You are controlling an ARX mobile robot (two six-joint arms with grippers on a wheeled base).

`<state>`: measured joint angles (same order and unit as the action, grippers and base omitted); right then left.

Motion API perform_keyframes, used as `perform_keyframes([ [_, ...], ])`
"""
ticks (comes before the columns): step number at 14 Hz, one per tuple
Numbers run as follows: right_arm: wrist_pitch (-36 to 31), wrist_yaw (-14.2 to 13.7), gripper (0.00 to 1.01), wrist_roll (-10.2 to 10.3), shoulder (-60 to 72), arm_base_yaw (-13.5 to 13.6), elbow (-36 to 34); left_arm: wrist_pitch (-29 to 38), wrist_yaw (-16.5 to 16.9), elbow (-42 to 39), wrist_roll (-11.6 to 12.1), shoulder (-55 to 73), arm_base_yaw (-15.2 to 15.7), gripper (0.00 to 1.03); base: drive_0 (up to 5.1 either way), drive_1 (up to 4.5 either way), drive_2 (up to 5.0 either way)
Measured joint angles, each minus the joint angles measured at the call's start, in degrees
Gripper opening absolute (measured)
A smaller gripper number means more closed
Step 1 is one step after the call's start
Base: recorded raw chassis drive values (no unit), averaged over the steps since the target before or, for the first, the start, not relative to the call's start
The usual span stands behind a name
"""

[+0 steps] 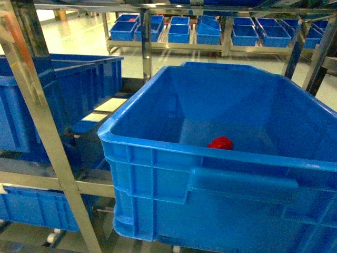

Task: Pick red block from blue box to shelf

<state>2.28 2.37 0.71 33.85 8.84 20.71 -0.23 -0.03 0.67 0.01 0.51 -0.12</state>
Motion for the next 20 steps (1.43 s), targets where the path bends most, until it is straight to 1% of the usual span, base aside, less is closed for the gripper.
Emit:
perform_keyframes([
  [1,6.8,-1.6,0.98,-1.5,-7.1,-2.0,-0.3,0.0,0.0,0.0,0.0,0.0,0.0,0.98,0.0,0.00,0.0],
  [2,7.1,-2.7,0.97,-2.4,-12.3,-1.8,-1.2,0.0,0.0,0.0,0.0,0.0,0.0,0.98,0.0,0.00,0.0],
  [3,-3.7,-7.7,0.84,-1.9,-15.3,-0.5,-5.0,0.0,0.0,0.0,0.0,0.0,0.0,0.98,0.0,0.00,0.0],
  [4,-7.5,-8.6,0.71,-1.7,-17.0,-1.8,-8.6,0.0,0.0,0.0,0.0,0.0,0.0,0.98,0.0,0.00,0.0],
  [5,-7.5,-3.7,0.57,-1.6,-18.0,-7.6,-11.1,0.0,0.1,0.0,0.0,0.0,0.1,0.98,0.0,0.00,0.0],
  [6,-7.6,-3.5,0.44,-1.5,-19.1,-9.3,-12.2,0.0,0.0,0.0,0.0,0.0,0.1,0.98,0.0,0.00,0.0],
  [7,-8.1,-2.3,0.29,-1.4,-20.6,-9.0,-13.0,0.0,0.0,0.0,0.0,0.0,0.1,0.98,0.0,0.00,0.0],
  [8,-8.2,-2.4,0.17,-1.4,-21.5,-8.9,-13.8,0.0,0.0,0.0,0.0,0.0,0.1,0.98,0.0,0.00,0.0],
  [9,-6.1,-2.4,0.04,-1.4,-23.1,-8.9,-14.5,0.0,0.0,0.0,0.0,0.0,0.1,0.98,0.0,0.00,0.0],
  [10,-1.0,-2.4,0.01,-1.2,-28.5,-8.9,-15.9,0.0,0.0,0.0,0.0,0.0,0.1,0.98,0.0,0.00,0.0],
  [11,-1.8,-2.4,0.01,-1.2,-30.2,-8.9,-16.3,0.0,0.0,0.0,0.0,0.0,0.1,0.98,0.0,0.00,0.0],
  [16,-1.9,-2.4,0.01,-1.2,-31.4,-8.9,-17.9,0.0,0.0,0.0,0.0,0.0,0.1,0.98,0.0,0.00,0.0],
  [18,-1.9,-2.5,0.01,-1.1,-33.4,-8.9,-19.8,0.0,-0.1,0.0,0.0,0.0,0.1,0.98,0.0,0.00,0.0],
  [20,-2.0,-2.4,0.01,-1.1,-33.6,-8.9,-19.8,0.0,0.0,0.0,0.0,0.0,0.1,0.98,0.0,0.00,0.0],
])
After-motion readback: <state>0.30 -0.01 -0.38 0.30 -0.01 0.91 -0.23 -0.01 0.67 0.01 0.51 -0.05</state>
